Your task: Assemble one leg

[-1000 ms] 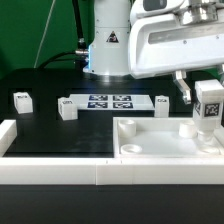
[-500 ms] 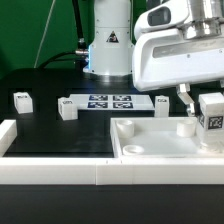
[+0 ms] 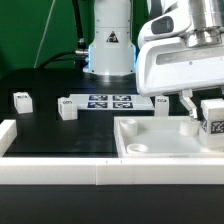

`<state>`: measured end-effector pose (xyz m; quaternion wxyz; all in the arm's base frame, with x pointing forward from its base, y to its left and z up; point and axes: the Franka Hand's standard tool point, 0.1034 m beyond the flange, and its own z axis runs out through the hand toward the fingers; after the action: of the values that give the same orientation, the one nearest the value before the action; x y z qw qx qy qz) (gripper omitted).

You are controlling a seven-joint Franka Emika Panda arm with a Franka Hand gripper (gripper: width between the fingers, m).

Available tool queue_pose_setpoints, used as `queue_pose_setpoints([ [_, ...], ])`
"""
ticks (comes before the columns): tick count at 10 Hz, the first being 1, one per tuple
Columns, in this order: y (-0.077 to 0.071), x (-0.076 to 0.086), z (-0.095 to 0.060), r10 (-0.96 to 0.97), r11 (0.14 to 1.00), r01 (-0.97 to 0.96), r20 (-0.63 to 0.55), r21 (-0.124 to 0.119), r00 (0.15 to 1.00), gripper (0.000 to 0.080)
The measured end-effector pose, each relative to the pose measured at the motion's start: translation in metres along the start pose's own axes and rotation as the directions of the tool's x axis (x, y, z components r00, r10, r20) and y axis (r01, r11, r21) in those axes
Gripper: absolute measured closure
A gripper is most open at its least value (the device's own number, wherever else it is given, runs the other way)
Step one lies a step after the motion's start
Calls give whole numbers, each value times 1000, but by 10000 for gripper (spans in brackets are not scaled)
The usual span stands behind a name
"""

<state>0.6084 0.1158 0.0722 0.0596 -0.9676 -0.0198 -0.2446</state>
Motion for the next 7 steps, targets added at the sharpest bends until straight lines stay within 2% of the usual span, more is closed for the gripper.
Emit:
queue_pose_setpoints([
  [2,0,0,0,1,1000,-1,-3,-1,1000,509],
  [4,0,0,0,1,1000,-1,-3,-1,1000,256],
  [5,0,0,0,1,1000,-1,-3,-1,1000,256],
  [6,0,0,0,1,1000,-1,-3,-1,1000,172],
  [7,0,0,0,1,1000,-1,-3,-1,1000,156],
])
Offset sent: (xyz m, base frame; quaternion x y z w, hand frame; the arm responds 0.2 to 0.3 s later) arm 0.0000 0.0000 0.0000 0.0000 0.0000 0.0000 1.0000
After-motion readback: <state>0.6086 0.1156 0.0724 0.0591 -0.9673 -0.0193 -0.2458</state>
